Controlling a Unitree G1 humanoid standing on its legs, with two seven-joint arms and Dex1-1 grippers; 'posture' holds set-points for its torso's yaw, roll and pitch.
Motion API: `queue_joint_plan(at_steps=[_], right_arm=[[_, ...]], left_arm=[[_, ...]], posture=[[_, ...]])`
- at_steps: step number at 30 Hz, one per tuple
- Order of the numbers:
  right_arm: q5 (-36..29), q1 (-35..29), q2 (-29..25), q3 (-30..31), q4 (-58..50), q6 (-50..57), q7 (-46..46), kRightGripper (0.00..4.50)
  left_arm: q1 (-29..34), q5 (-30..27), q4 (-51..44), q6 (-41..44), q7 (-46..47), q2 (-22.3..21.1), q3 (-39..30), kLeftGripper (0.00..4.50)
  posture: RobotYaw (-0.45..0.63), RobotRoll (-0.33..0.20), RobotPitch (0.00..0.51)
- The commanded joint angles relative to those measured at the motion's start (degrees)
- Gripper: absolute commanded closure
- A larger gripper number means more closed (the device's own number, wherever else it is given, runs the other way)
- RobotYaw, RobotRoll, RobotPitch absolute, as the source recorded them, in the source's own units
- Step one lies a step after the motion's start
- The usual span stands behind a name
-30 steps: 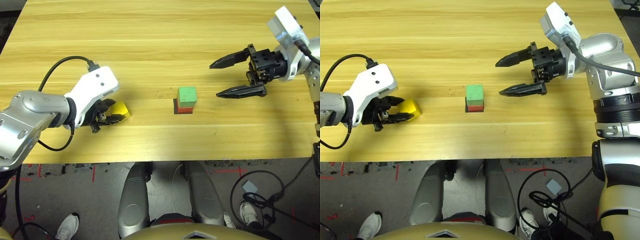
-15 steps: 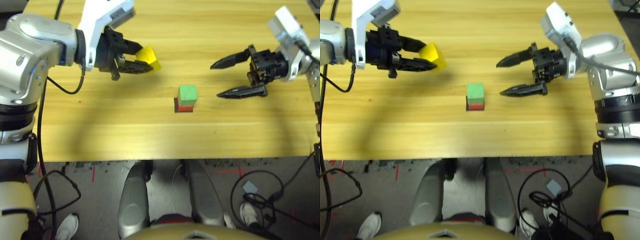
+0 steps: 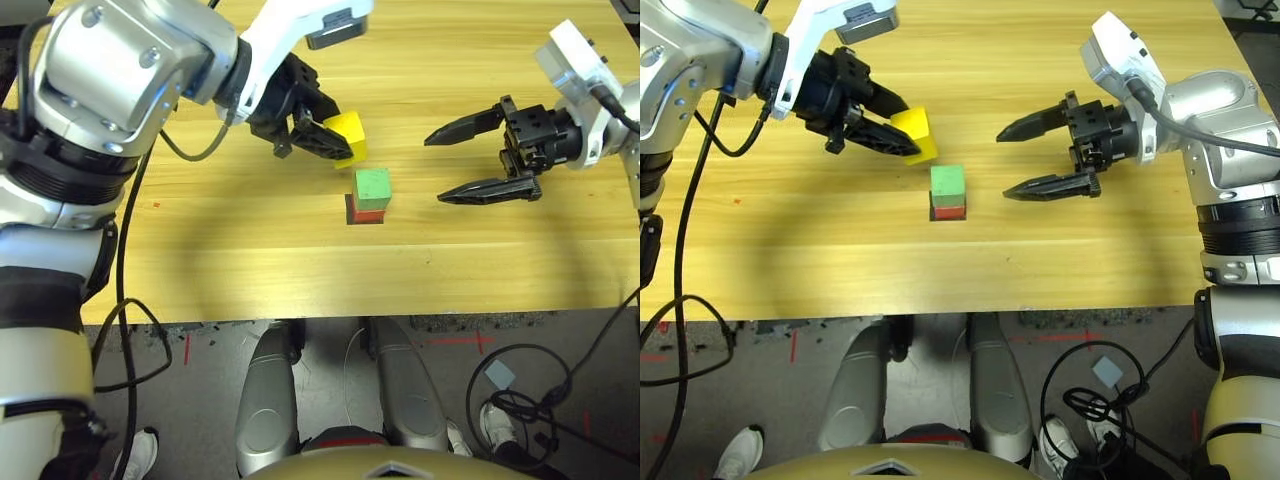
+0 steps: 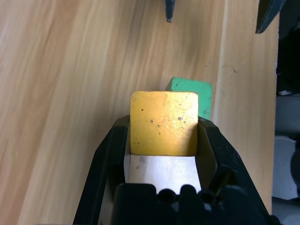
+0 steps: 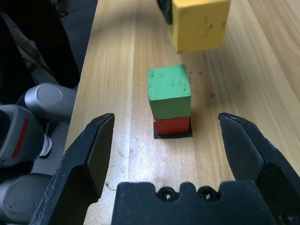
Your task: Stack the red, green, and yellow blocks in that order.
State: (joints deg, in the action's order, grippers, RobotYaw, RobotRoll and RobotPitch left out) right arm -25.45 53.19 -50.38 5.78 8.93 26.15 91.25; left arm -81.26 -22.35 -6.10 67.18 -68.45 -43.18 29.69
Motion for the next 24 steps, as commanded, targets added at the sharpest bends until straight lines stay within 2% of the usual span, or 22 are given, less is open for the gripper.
queue_joint_plan(at_steps=[1, 6, 14, 24], right_arm=[[-0.4, -1.0, -0.7, -1.0, -1.9, 0.6, -0.1, 0.0], [-0.5, -1.1, -0.5, -1.0, -2.4, 1.1, -0.5, 0.0], [-1.3, -2.7, -0.8, -1.6, -4.9, 2.5, -1.5, 0.0], [-2.6, -5.1, -1.7, -3.2, -8.2, 4.6, -3.2, 0.0]], left_arm=[[-1.7, -0.6, -2.9, 1.9, -0.6, 1.6, 1.2, 2.47], [-2.6, 0.2, -4.0, 1.4, -1.5, 1.7, 3.3, 2.47], [-2.0, -0.2, -4.0, 0.6, -1.5, 3.6, 3.2, 2.47], [-0.6, -1.2, -6.1, -0.2, -3.2, 1.3, 1.9, 2.47]], posture=[[0.13, 0.059, 0.326], [0.12, 0.06, 0.328], [0.09, 0.06, 0.332], [0.06, 0.056, 0.334]])
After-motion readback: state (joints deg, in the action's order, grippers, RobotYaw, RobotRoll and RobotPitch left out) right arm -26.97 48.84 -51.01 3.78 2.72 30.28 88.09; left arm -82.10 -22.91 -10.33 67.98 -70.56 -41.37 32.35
